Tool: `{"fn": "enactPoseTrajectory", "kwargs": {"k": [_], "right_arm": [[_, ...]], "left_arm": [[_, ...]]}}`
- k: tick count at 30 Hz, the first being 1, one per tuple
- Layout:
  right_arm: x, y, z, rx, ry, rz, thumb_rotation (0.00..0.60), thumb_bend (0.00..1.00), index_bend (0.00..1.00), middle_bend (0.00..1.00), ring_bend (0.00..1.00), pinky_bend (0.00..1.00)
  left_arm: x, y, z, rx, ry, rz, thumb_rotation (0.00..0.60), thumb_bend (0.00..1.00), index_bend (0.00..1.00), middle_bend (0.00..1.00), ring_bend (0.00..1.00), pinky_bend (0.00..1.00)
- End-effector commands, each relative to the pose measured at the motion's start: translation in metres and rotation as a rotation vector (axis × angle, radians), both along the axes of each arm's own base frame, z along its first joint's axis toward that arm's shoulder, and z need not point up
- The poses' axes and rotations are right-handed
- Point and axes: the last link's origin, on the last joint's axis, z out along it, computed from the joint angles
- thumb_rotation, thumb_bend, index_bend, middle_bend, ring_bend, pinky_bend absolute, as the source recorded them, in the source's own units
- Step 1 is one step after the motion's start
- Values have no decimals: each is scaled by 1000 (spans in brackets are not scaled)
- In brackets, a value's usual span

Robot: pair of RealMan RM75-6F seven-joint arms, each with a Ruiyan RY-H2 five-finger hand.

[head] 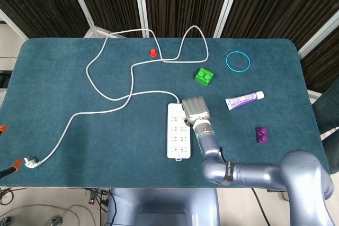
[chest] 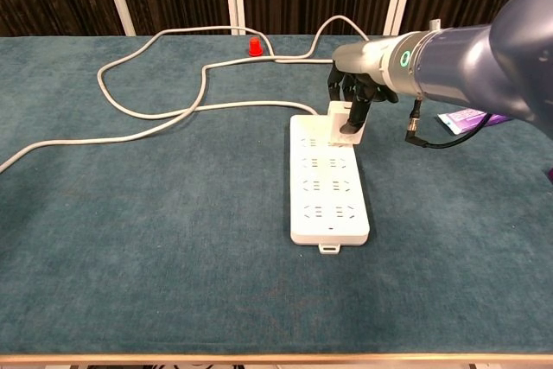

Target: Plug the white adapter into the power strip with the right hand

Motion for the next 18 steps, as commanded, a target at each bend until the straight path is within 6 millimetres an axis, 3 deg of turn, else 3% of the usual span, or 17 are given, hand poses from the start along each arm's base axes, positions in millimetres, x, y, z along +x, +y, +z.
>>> {"fn": "enactPoseTrajectory", "kwargs": {"k": [1,18], "right_arm": [[1,0,0,0,2,5,600,642,755,711,839,748],[2,1,-6,8,17,14,600,642,762,714,842,748]], "left_arm": [[0,0,0,-1,0,0,600,145,152,0,0,6],[0,0,0,-2,0,1,600,145,152,0,0,6]]}}
